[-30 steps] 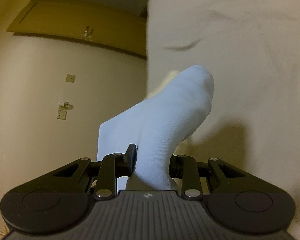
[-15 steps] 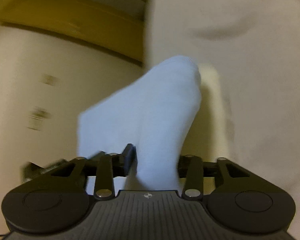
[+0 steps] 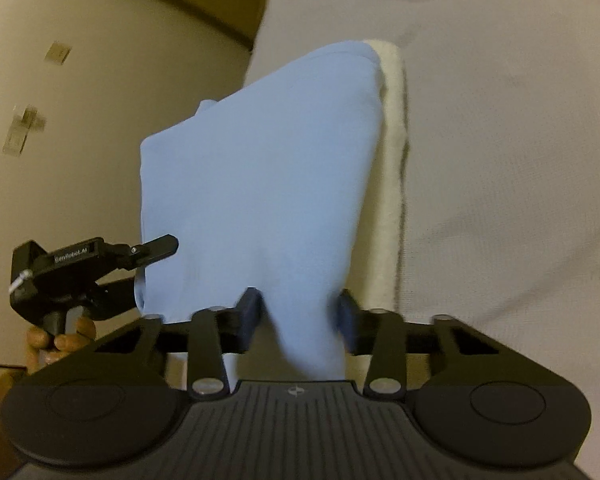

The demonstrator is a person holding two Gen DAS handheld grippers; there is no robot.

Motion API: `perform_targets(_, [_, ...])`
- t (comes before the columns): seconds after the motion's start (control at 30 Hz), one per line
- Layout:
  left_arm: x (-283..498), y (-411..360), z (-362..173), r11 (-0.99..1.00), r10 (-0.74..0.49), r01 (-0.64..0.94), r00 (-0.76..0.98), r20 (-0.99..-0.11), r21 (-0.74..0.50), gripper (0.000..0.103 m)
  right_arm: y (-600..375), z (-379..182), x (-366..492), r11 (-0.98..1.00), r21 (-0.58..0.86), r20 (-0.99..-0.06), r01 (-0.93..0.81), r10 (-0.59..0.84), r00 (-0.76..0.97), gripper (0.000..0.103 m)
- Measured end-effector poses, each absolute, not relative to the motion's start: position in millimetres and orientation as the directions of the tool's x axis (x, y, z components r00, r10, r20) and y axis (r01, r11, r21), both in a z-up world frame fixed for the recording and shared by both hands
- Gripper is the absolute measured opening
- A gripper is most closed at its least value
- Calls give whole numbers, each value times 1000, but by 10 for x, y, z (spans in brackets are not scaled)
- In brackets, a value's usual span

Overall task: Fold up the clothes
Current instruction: 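Carry the sweatshirt with both grippers and lower it onto the cream towel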

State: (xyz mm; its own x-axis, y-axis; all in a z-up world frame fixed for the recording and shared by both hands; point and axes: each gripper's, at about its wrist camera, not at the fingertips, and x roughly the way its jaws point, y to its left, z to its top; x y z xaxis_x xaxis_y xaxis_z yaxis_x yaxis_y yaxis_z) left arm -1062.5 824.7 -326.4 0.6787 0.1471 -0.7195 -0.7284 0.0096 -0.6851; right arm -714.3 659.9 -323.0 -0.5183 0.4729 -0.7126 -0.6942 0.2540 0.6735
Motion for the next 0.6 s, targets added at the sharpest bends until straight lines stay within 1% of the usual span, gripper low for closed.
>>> perform_targets(0.03, [-10638, 8227, -3290, 17, 154, -736, 670, -726, -676, 23, 6571, -3189, -7153, 236, 666, -716, -707, 469, -517, 38])
perform_targets(0.07, [-10634, 8256, -3347, 11, 150, -747, 658, -738, -665, 27, 6619, -3216, -7166, 231, 658, -722, -717, 464, -514, 38])
perform_targets(0.1, [-10620, 8288, -3378, -8, 143, -750, 653, -743, -661, 28, 6675, -3282, -7174, 242, 650, -733, -720, 449, -510, 38])
perform_targets(0.17, [-10590, 8353, -3428, -49, 128, -754, 646, -753, -655, 28, 6750, -3368, -7179, 278, 635, -753, -721, 429, -499, 45])
perform_targets(0.2, [-10559, 8324, -3339, -23, 137, -776, 622, -771, -631, 28, 6775, -3366, -7183, 285, 628, -759, -724, 428, -490, 51])
perform_targets(0.27, [-10491, 8247, -3123, 44, 165, -822, 567, -807, -568, 29, 6750, -3186, -7270, 256, 593, -776, -763, 432, -459, 53])
perform_targets(0.3, [-10457, 8209, -3015, 76, 180, -842, 538, -823, -534, 29, 6658, -3143, -7260, 237, 563, -791, -791, 430, -435, 58])
perform_targets(0.4, [-10450, 7947, -2619, 108, 308, -909, 415, -856, -402, 29, 6462, -2993, -7280, 187, 480, -824, -857, 432, -367, 61])
perform_targets(0.47, [-10457, 7742, -2402, 118, 376, -938, 345, -860, -325, 29, 6321, -2895, -7332, 160, 453, -825, -877, 448, -344, 61])
perform_targets(0.5, [-10448, 7629, -2299, 133, 402, -947, 321, -858, -292, 26, 6270, -2840, -7366, 140, 448, -820, -883, 459, -343, 60])
perform_targets(0.53, [-10411, 7528, -2234, 169, 407, -943, 331, -851, -285, 22, 6243, -2787, -7415, 108, 442, -812, -890, 470, -346, 52])
perform_targets(0.57, [-10370, 7429, -2175, 209, 409, -936, 346, -844, -283, 15, 6194, -2764, -7463, 72, 422, -812, -904, 473, -342, 47])
perform_targets(0.6, [-10318, 7329, -2160, 254, 392, -925, 365, -845, -282, 14, 6126, -2761, -7511, 35, 392, -819, -919, 469, -331, 40])
